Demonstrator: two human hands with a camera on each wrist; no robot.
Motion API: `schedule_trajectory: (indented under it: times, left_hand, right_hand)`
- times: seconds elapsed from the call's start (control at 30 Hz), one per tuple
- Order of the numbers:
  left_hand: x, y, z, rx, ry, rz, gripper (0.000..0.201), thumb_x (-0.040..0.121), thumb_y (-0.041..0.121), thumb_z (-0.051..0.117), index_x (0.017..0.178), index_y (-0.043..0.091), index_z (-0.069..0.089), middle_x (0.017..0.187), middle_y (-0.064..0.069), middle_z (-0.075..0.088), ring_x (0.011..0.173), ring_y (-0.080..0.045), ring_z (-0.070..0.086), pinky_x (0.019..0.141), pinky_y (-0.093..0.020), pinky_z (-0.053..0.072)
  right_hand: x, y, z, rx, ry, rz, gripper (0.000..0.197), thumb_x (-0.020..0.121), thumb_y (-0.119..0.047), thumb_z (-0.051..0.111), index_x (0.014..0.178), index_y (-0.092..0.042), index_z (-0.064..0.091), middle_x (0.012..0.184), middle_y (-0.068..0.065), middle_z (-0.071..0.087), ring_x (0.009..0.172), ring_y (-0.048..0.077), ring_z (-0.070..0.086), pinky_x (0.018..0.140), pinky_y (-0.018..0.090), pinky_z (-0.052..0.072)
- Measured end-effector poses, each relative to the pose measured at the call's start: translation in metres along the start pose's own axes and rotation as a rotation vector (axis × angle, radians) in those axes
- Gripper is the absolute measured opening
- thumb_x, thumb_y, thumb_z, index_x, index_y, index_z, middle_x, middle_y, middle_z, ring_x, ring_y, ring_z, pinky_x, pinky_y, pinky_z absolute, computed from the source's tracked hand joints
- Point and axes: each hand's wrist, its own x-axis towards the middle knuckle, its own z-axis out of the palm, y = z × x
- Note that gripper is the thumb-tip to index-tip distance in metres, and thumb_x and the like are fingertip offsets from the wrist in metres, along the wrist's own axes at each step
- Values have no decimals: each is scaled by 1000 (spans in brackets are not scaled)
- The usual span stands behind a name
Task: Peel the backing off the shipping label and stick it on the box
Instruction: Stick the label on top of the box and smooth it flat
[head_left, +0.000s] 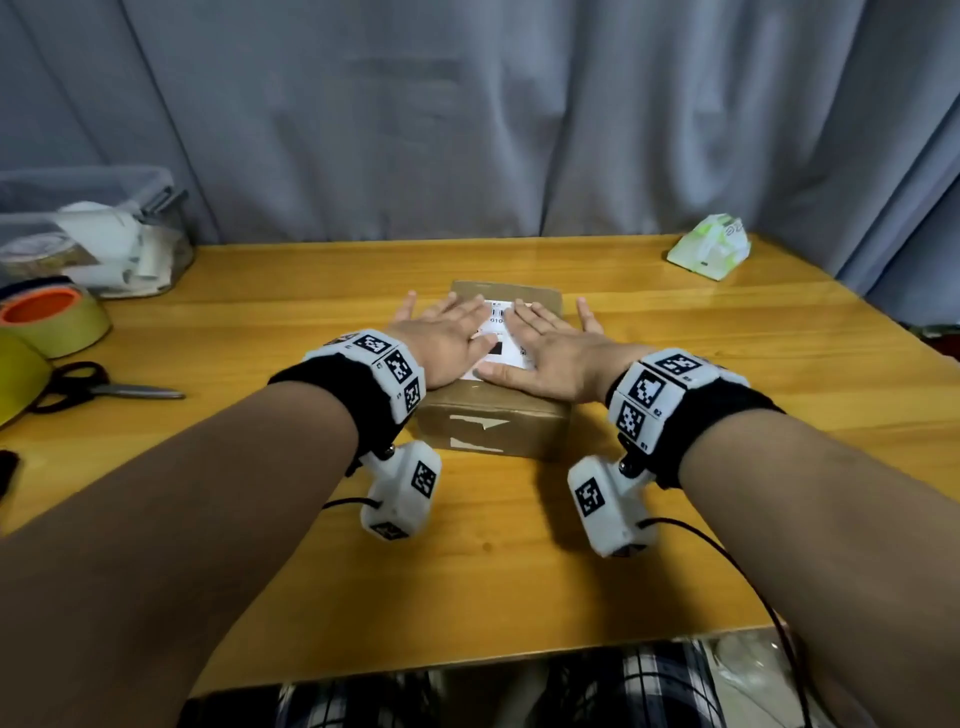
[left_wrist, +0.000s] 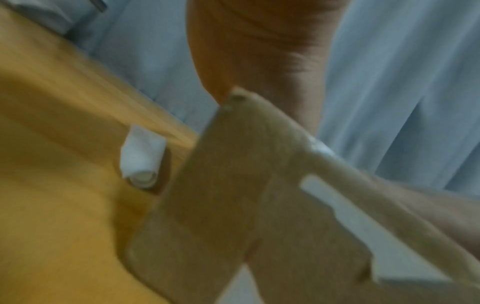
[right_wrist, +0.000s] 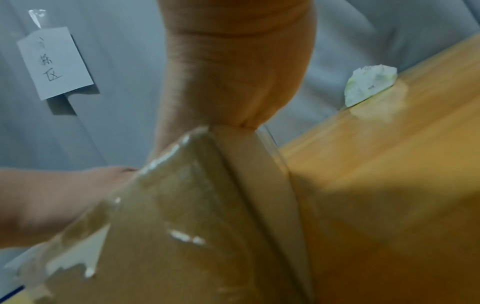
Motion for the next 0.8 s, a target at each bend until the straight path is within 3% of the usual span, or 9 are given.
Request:
schedule_trajectory:
  times: [0.13, 0.27, 0.4, 0.5, 0.57, 0.63, 0.7, 0.8]
  left_hand:
    - [-6, -8, -12, 146, 6, -96, 60, 95, 53, 5, 148, 27, 0, 158, 10, -7, 146, -16, -11, 115, -54, -15]
    - [-15, 1, -8, -14, -14, 125, 59, 98, 45, 18, 149, 21, 1, 159, 4, -7, 146, -15, -10, 117, -41, -8]
    - [-22, 0, -3, -11, -117, 126, 67, 95, 53, 18, 148, 23, -8, 158, 7, -13, 146, -12, -13, 119, -42, -9]
    - [-29, -10, -7, 38, -147, 177, 78, 88, 64, 24, 148, 26, -6, 158, 9, -12, 145, -10, -14, 118, -43, -12]
    - [-34, -15, -9, 33, -122, 247, 83, 84, 64, 40, 149, 27, 3, 158, 12, -4, 146, -10, -9, 118, -41, -10]
    - [-33, -16, -6, 3, -40, 277, 82, 81, 56, 54, 148, 25, 18, 158, 10, 11, 147, -13, 5, 119, -36, 1]
    - [-27, -14, -3, -41, 68, 251, 75, 80, 52, 60, 144, 24, 32, 154, 6, 29, 142, -16, 27, 118, -33, 19]
    - [-17, -9, 0, -67, 149, 201, 65, 79, 53, 60, 136, 27, 44, 142, 3, 50, 127, -20, 48, 107, -35, 39]
  right_hand:
    - [-6, 16, -5, -69, -25, 54, 103, 72, -85, 9, 149, -18, -10, 160, 0, -13, 147, 13, -11, 113, 55, -21]
    - [-16, 5, -4, -3, -24, -82, 109, 73, -82, 27, 148, -14, -13, 159, 6, -17, 146, 16, -17, 115, 52, -18]
    - [-23, -11, -1, -62, -88, -132, 128, 65, -79, 52, 147, -9, -17, 158, 7, -18, 146, 18, -17, 117, 47, -17]
    - [-21, -8, 0, -85, -30, -132, 123, 69, -72, 58, 148, -9, -12, 160, 8, -11, 148, 18, -10, 118, 42, -15]
    - [-19, -7, 2, -53, 21, -149, 115, 73, -66, 59, 149, -9, -7, 160, 9, -7, 148, 17, -6, 119, 38, -12]
    - [-18, -8, 3, -24, 68, -172, 106, 77, -58, 61, 150, -9, 1, 161, 8, 0, 148, 17, 1, 119, 35, -6]
    - [-14, -7, 2, 16, 107, -168, 96, 80, -48, 65, 150, -11, 11, 160, 7, 10, 148, 19, 11, 119, 32, 4]
    - [-5, -3, -1, 38, 171, -138, 82, 78, -39, 69, 146, -15, 29, 152, 6, 34, 137, 26, 36, 111, 33, 30]
